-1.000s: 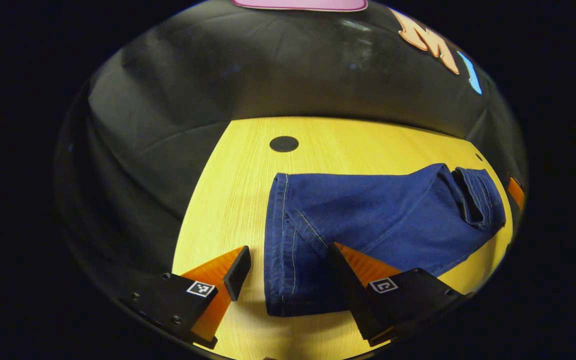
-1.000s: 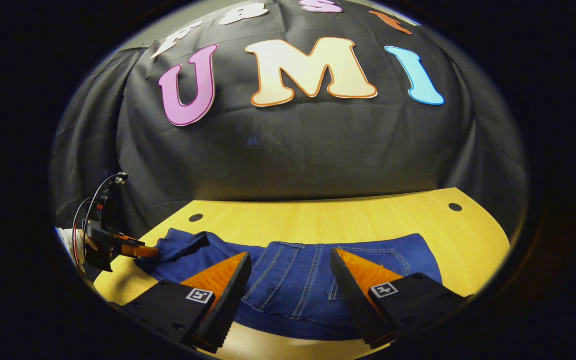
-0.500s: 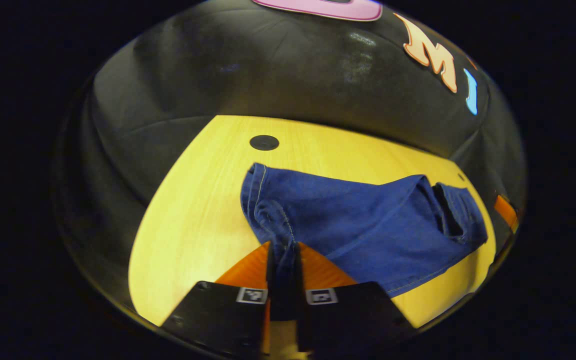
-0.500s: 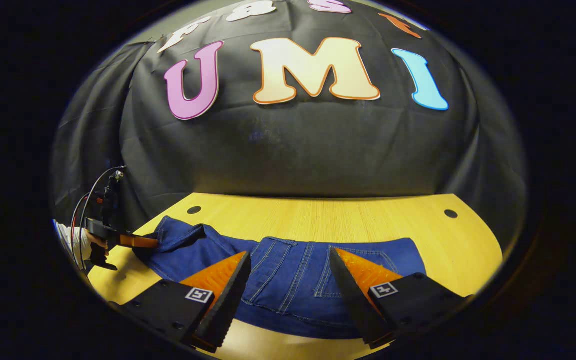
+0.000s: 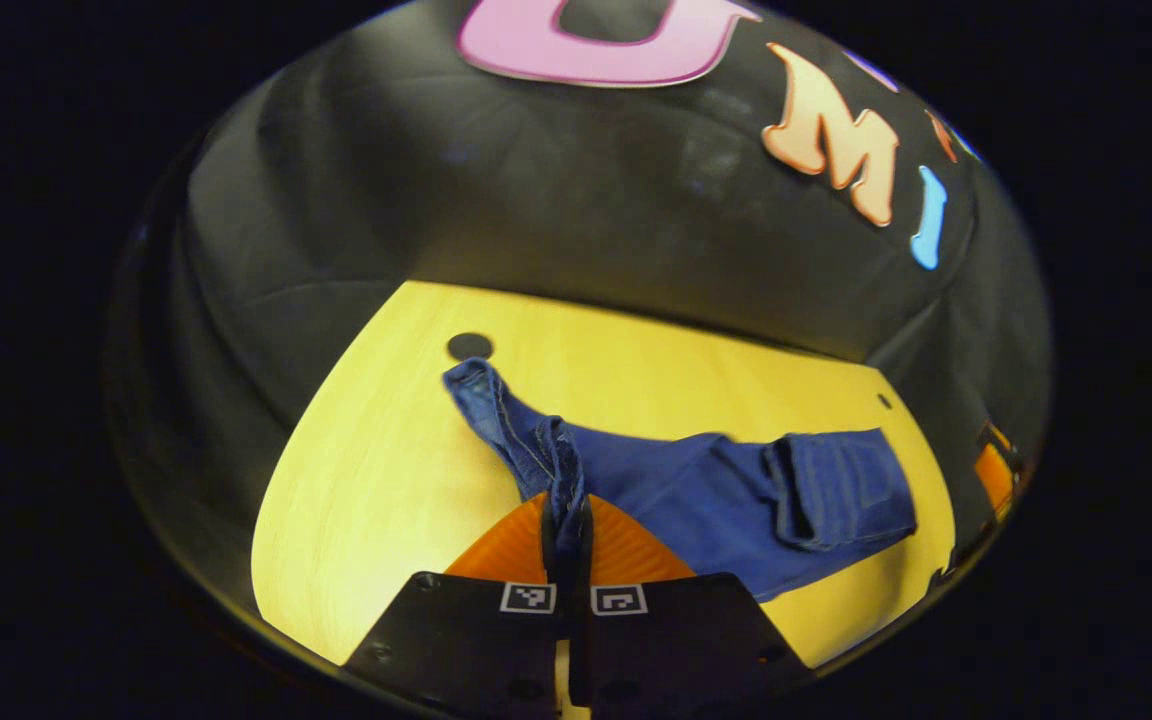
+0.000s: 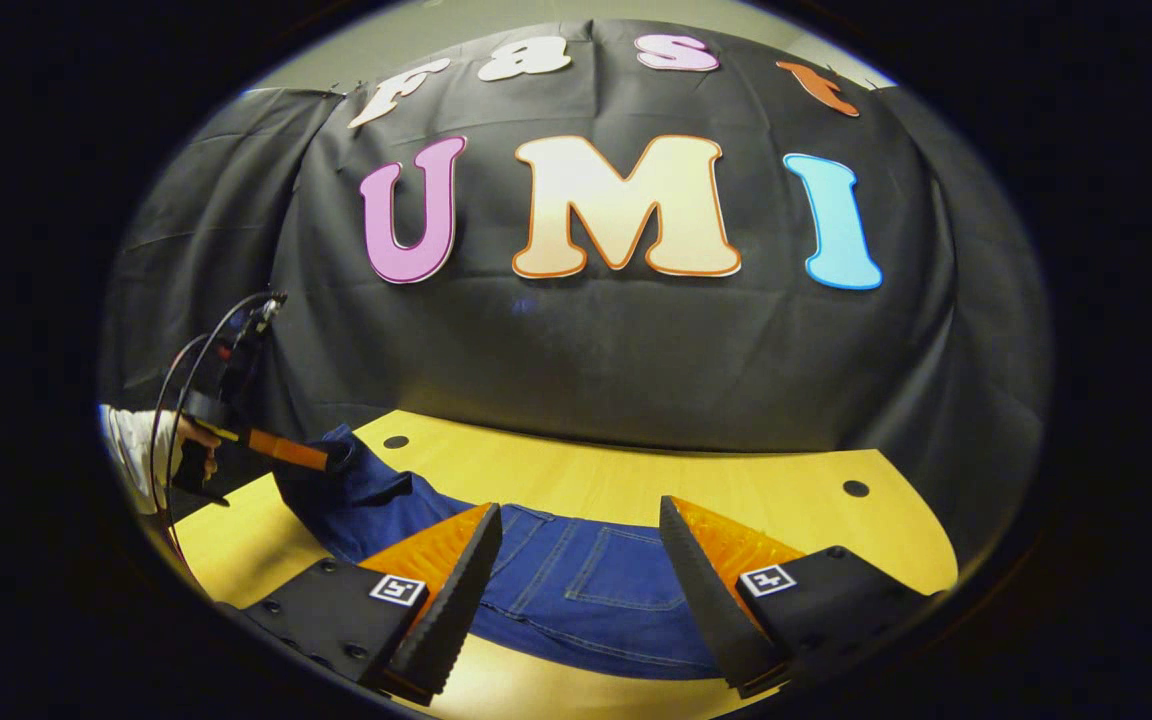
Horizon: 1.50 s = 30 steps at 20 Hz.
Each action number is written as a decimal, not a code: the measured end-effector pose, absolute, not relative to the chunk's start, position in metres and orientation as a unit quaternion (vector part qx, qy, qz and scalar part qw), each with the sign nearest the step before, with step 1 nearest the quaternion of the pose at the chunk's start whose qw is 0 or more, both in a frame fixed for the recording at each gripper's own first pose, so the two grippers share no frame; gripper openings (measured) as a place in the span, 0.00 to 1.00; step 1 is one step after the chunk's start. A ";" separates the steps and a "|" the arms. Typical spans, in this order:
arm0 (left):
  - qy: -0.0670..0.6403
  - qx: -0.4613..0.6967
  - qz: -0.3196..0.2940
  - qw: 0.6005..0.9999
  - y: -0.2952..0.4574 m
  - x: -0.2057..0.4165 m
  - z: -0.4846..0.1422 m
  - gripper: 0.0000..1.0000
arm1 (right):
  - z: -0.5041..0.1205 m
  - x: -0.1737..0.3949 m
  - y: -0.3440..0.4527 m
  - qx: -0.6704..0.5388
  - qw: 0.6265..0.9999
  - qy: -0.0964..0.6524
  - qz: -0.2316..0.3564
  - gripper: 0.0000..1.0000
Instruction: Grasp the waist and the cuffs of the jeans and fold them to make the two legs overlap; first hold the waist and fold one-third of the jeans toward the cuffs, then hold the cuffs and fold the remaining one-third in the same direction to finish folding.
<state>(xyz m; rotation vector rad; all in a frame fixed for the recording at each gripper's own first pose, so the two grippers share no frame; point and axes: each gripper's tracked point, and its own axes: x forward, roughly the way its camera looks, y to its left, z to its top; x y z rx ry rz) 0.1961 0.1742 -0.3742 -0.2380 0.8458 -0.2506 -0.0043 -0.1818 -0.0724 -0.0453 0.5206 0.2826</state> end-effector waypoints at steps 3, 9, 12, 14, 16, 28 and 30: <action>0.383 -0.117 -0.159 0.902 0.121 0.209 -0.334 0.00 | -0.059 -0.020 -0.203 -0.018 0.958 0.252 0.137 0.98; 0.360 -0.112 -0.219 0.900 0.013 0.211 -0.292 0.00 | -0.039 -0.056 -0.262 -0.020 0.962 0.247 0.114 0.98; 0.358 -0.117 -0.238 0.896 -0.036 0.212 -0.291 0.00 | -0.031 -0.072 -0.295 -0.017 0.964 0.249 0.091 0.98; 0.367 -0.113 -0.238 0.892 -0.061 0.212 -0.295 0.00 | -0.028 -0.082 -0.313 -0.012 0.965 0.251 0.078 0.98; 0.375 -0.110 -0.247 0.887 -0.089 0.207 -0.299 0.00 | -0.027 -0.092 -0.327 -0.014 0.965 0.254 0.071 0.98; 0.327 -0.019 -0.285 0.901 -0.213 0.171 -0.290 0.14 | -0.001 -0.119 -0.376 -0.012 0.969 0.230 0.091 0.98; 0.275 -0.001 -0.269 0.923 -0.209 0.166 -0.266 0.71 | 0.010 -0.116 -0.372 -0.007 0.970 0.218 0.106 0.98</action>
